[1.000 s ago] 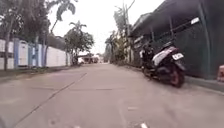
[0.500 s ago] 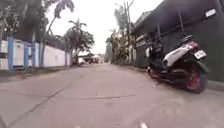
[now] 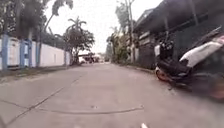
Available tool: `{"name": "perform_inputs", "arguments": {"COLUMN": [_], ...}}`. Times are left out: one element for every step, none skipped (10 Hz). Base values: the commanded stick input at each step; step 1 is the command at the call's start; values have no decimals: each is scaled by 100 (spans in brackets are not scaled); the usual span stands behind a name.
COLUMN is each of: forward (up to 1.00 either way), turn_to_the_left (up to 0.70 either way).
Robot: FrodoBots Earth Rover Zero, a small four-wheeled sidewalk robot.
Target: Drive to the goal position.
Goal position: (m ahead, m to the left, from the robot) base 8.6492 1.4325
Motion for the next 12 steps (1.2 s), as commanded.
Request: {"name": "perform_inputs", "arguments": {"forward": [100,100,100,100,100,100,100,100,100,100,100,100], "turn_to_the_left": [0,0,0,0,0,0,0,0,0,0,0,0]}}
